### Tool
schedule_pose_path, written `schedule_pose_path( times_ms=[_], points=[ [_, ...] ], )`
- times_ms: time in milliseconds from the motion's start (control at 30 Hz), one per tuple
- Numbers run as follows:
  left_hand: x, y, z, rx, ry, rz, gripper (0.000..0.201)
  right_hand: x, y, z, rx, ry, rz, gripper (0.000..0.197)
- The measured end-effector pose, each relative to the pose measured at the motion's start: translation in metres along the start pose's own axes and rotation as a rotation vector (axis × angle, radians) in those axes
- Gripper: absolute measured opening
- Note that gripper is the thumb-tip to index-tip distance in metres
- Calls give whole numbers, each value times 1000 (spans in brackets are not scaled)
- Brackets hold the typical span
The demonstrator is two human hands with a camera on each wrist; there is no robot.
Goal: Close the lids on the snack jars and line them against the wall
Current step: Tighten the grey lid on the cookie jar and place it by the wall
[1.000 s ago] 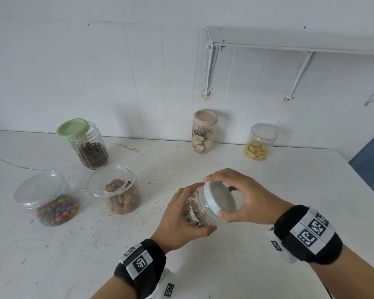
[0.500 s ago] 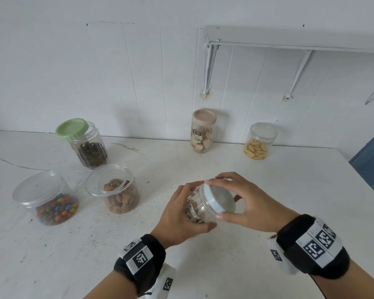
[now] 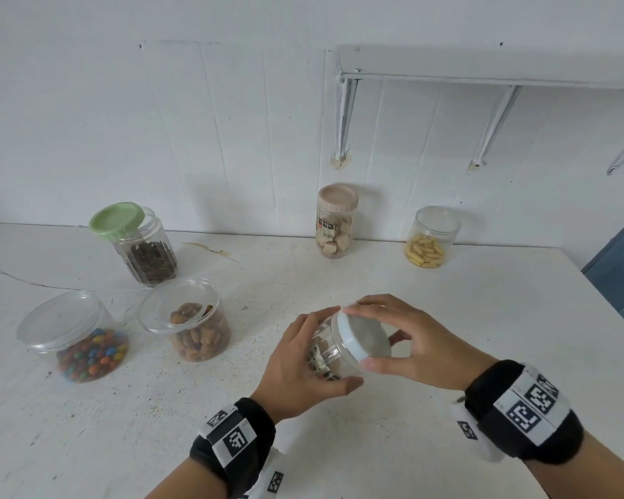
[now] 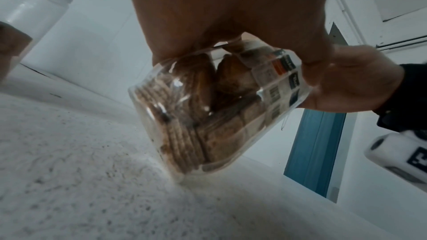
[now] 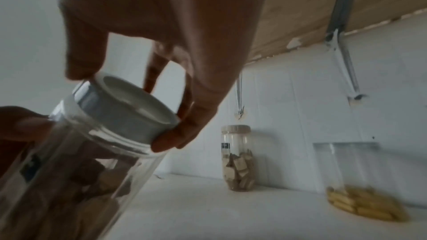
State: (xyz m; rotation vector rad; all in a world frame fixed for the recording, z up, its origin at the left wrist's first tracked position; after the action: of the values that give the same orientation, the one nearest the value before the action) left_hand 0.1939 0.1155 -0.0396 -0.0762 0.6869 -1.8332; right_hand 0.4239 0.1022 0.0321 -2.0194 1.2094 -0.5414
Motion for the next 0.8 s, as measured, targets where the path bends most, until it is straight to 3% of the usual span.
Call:
schedule_pose_path(
  times_ms=[133, 233, 433, 533, 633, 700, 800],
  points=[
    [2, 11, 5, -145, 34, 7, 99, -14, 15, -6, 109, 246, 179, 69],
    [1, 17, 6, -238, 35, -11, 101, -12, 10, -9, 10, 356, 165, 70],
    [3, 15, 6, -291, 43, -49, 102, 4, -6, 6, -39, 36, -75, 68],
    [3, 15, 8, -288, 48, -67, 101, -4, -1, 2, -44, 142, 73, 59],
    [2, 16, 11, -300, 59, -97, 102, -11, 8, -3, 142, 306, 206, 73],
    [2, 13, 11, -271, 60, -108, 102, -8, 8, -2, 131, 284, 184, 77],
    [4, 6, 7, -192, 49, -103, 101, 1, 6, 2, 62, 116, 51, 70]
  ],
)
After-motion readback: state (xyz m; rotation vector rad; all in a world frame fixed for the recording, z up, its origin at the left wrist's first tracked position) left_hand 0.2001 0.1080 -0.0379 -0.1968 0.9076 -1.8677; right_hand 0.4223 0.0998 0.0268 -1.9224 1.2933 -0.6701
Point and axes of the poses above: each hand's wrist, its own x-axis away from the middle knuckle, its own y-axis out of the palm, z = x × y, the point moved 1 cm from there along -x, towards the middle knuckle, and after that the axes turned 5 degrees about x, right-handed, at the moved point
